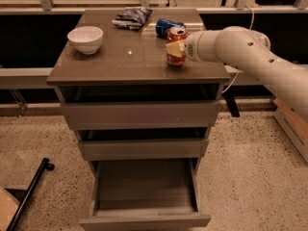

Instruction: Pick coke can from bottom drawer and place on counter

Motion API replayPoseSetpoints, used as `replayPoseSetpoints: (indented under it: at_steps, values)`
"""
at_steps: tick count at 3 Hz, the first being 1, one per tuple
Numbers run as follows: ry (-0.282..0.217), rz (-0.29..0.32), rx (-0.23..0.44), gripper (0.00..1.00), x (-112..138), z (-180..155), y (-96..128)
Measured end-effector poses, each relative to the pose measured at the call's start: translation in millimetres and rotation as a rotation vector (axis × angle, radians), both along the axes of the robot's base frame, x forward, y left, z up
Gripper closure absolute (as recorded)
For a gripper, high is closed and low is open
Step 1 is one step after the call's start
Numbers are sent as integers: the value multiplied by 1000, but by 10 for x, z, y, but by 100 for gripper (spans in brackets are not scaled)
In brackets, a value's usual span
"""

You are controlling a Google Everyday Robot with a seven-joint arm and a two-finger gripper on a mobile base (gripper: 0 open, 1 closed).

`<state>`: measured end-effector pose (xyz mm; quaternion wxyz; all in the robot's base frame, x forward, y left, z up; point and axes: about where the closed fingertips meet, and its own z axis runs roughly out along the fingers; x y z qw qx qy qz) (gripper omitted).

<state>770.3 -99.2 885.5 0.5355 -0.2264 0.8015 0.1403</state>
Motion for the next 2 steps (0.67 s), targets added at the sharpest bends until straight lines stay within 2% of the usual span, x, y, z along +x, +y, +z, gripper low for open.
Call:
replayPoseSetpoints:
  at_steps: [2]
  values:
    - [3,5,2,4,-1,-17,40]
